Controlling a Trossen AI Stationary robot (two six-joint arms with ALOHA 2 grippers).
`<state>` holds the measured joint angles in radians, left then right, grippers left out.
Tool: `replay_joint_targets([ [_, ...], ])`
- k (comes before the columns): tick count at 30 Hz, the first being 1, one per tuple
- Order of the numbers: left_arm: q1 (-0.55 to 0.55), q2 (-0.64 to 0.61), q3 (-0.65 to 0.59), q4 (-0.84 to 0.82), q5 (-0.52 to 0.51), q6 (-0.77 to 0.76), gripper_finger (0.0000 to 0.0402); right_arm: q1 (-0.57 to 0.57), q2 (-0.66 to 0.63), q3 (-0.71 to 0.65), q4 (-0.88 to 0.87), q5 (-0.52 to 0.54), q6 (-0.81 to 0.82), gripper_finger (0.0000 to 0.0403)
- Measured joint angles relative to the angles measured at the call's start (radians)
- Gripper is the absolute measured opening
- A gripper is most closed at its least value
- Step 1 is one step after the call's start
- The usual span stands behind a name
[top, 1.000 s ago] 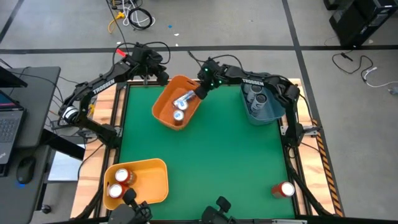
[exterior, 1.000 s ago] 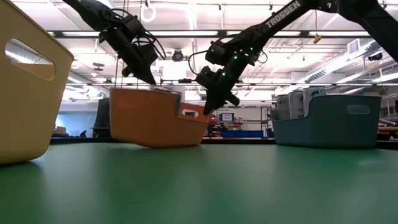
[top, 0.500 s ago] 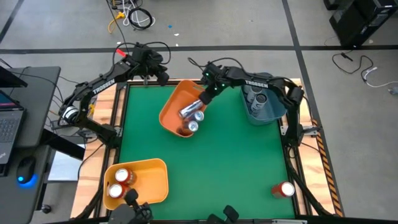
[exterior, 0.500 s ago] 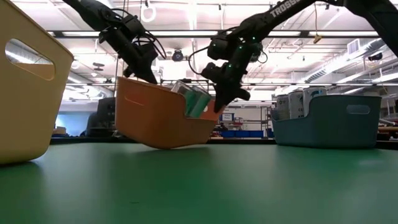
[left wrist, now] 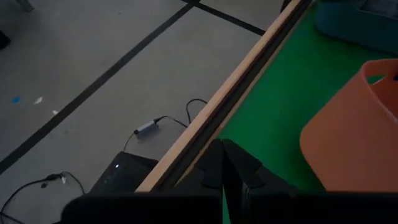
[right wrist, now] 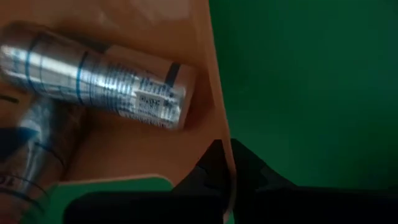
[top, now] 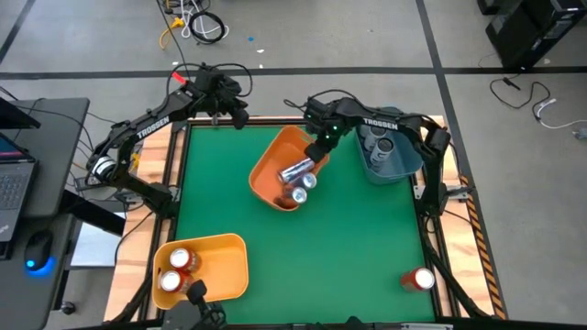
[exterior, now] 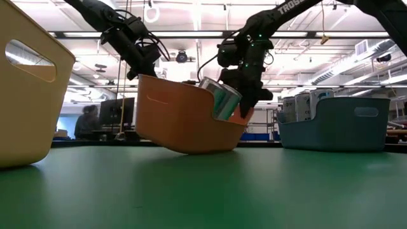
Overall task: Sort soda cans
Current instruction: Put the blue soda can into the orange bin
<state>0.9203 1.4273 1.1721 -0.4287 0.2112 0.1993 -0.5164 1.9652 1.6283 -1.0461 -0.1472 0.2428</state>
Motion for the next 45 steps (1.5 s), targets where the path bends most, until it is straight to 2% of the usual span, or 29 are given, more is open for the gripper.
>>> replay_joint_targets([
  [9,-0.043,0.000,0.000,0.022,0.024,0.000,0.0000,0.018,0.000,0.000,-0.067,-0.006,-0.020,0.0005],
  [13,-0.073,0.000,0.000,0.044,0.022,-0.011,0.0000,0.017,0.003,-0.002,-0.206,-0.015,-0.002,0.0007],
  [17,-0.103,0.001,0.000,0.043,0.024,-0.014,0.0000,0.017,0.004,-0.002,-0.260,-0.012,0.017,0.0009],
  [28,-0.124,0.006,0.000,0.045,0.022,-0.002,0.0000,0.018,0.004,-0.003,-0.217,0.005,0.014,0.0036],
  [33,-0.124,0.006,0.000,0.045,0.022,0.004,0.0000,0.018,0.005,-0.003,-0.164,0.050,0.008,0.0051],
  [45,-0.124,0.006,0.000,0.045,0.022,0.006,0.0000,0.020,0.005,-0.003,-0.118,0.086,-0.084,0.0093],
])
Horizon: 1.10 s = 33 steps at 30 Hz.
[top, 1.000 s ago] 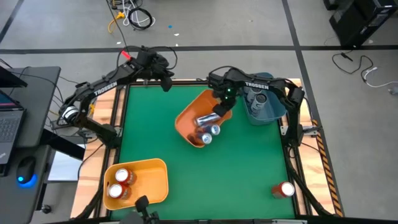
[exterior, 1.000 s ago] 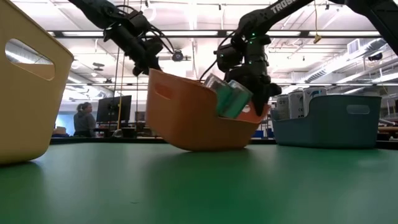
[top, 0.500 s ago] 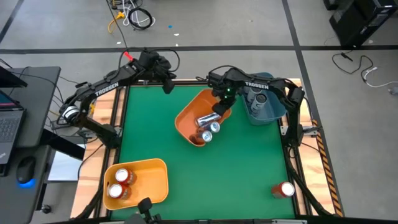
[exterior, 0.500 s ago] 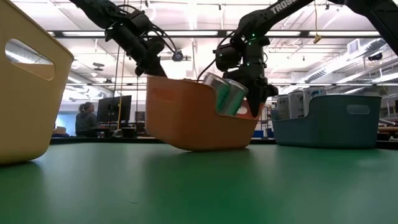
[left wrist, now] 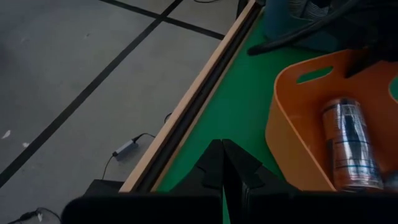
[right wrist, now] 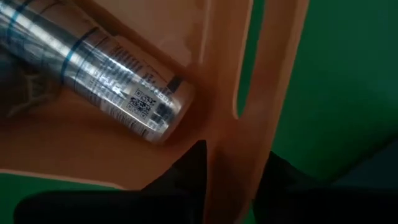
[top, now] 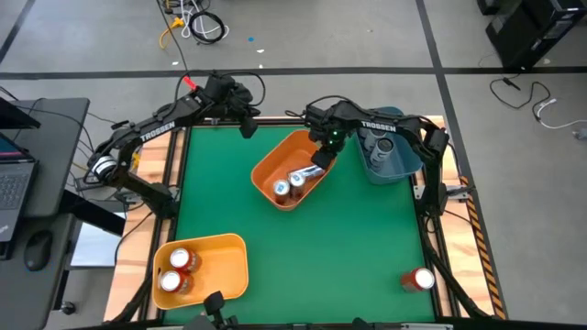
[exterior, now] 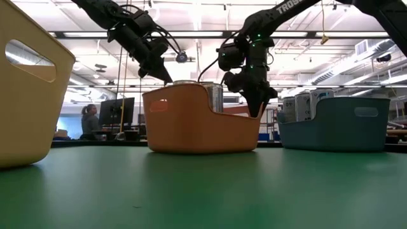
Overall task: Sort soda cans
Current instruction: Put the blue soda can into the orange bin
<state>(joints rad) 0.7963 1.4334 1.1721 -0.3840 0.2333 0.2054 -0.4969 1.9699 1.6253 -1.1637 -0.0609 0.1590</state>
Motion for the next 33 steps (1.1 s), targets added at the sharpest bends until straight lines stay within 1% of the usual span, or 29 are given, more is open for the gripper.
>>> replay_joint_targets([
  [4,0.000,0.000,0.000,0.000,0.000,0.000,0.0000,0.000,0.000,0.000,0.000,0.040,-0.027,0.0117],
  [10,0.000,0.000,0.000,0.000,0.000,0.002,0.0000,0.000,0.000,0.023,-0.019,0.047,-0.063,0.0159],
  [20,0.000,0.000,0.000,-0.002,0.000,0.003,0.0000,0.000,0.000,0.167,-0.100,0.049,-0.092,0.0220],
  [25,0.000,0.000,0.000,-0.002,0.000,0.004,0.0000,0.005,0.000,0.243,-0.163,0.081,-0.137,0.0234],
  [31,0.000,0.000,0.000,-0.003,0.000,0.004,0.0000,0.026,0.000,0.326,-0.222,0.148,-0.255,0.0238],
  [33,0.000,0.000,0.000,-0.003,-0.001,0.004,0.0000,0.032,0.000,0.343,-0.221,0.149,-0.301,0.0237],
])
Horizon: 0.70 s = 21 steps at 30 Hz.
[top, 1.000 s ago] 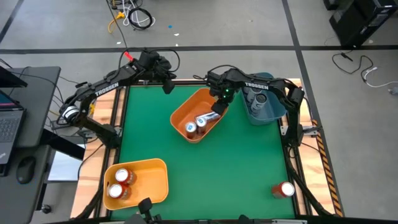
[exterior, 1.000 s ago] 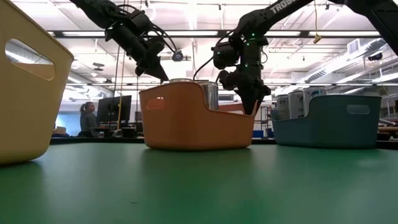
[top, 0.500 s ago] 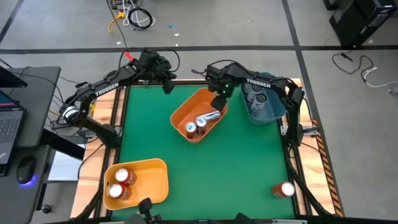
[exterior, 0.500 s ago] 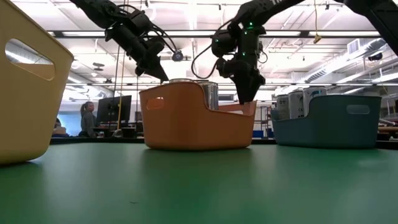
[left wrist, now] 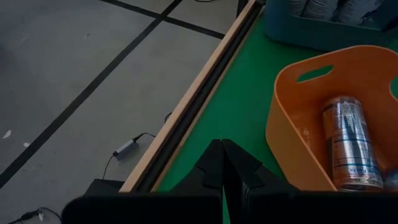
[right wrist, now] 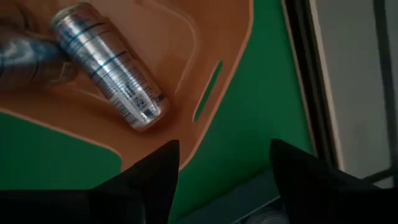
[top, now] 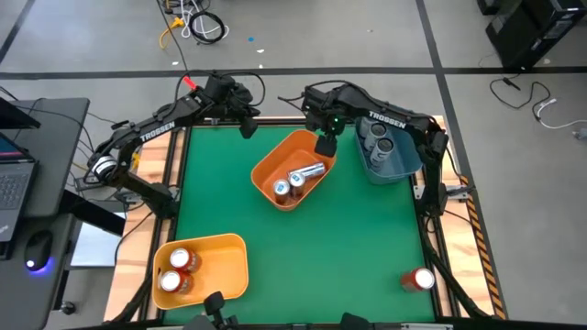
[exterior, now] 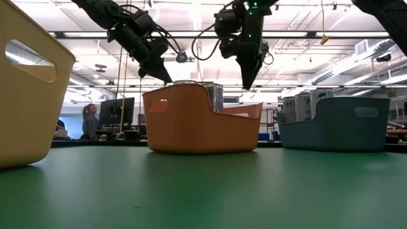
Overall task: Sort soda cans
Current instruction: Put the blue soda can into the orange bin
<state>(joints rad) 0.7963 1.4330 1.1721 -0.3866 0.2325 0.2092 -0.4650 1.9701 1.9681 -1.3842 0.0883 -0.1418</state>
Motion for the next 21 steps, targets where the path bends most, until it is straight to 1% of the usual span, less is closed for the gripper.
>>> replay_joint_targets([
  [4,0.000,0.000,0.000,0.000,0.000,0.000,0.0000,0.015,0.000,0.007,-0.007,0.000,-0.106,0.0234],
  [9,0.000,0.000,0.000,0.000,0.000,0.022,0.0000,0.034,0.000,0.005,-0.004,-0.026,-0.246,0.0229],
  [14,0.000,0.000,0.000,0.030,0.000,0.017,0.0000,0.029,0.000,0.005,0.021,-0.036,-0.306,0.0212],
  [16,0.000,0.000,0.000,0.037,0.000,0.001,0.0000,0.019,0.000,0.005,0.030,-0.063,-0.327,0.0202],
  [21,0.000,0.000,0.000,0.038,0.000,-0.011,0.0000,-0.014,0.000,0.005,0.060,-0.210,-0.374,0.0179],
])
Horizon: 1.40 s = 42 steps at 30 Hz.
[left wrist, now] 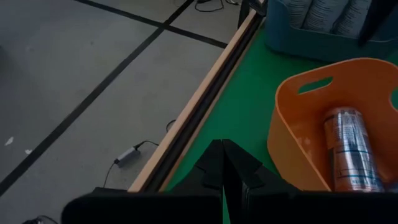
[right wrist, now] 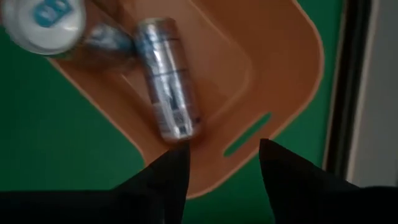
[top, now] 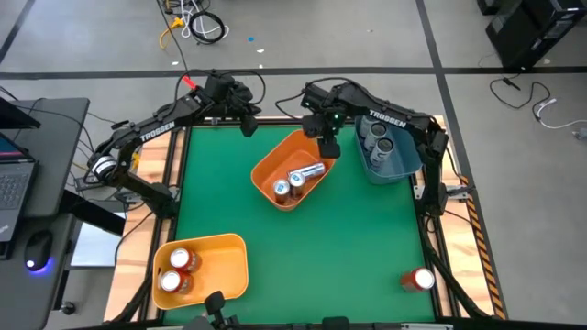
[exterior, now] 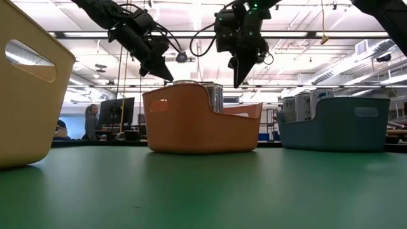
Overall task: Sort soda cans
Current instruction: Put the blue soda can into the orange bin
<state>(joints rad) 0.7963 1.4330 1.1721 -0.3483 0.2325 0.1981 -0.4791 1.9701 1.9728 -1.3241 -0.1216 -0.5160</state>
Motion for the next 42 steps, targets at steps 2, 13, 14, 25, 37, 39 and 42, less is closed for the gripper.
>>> replay_joint_targets([
  [2,0.000,0.000,0.000,-0.006,0.000,-0.006,0.0000,-0.013,0.000,0.000,0.008,-0.041,-0.019,0.0171],
  [13,-0.015,0.000,0.000,-0.041,-0.033,-0.021,0.0000,-0.058,0.000,-0.007,0.096,-0.193,-0.124,0.0146],
  [14,-0.019,0.000,0.000,-0.043,-0.034,-0.021,0.0000,-0.058,0.000,-0.016,0.117,-0.194,-0.134,0.0146],
  [25,-0.021,0.000,0.000,-0.047,-0.060,-0.016,0.0000,-0.059,0.005,-0.141,0.240,-0.108,-0.200,0.0168],
  [37,-0.021,0.000,0.000,-0.049,-0.060,0.000,0.0000,0.030,0.006,-0.302,0.314,-0.197,-0.184,0.0250],
  [39,-0.021,0.000,0.000,-0.049,-0.060,0.000,0.0000,0.051,0.006,-0.335,0.388,-0.196,-0.183,0.0263],
  [42,-0.021,0.000,0.000,-0.053,-0.060,0.000,0.0001,0.069,0.008,-0.368,0.468,-0.166,-0.153,0.0281],
])
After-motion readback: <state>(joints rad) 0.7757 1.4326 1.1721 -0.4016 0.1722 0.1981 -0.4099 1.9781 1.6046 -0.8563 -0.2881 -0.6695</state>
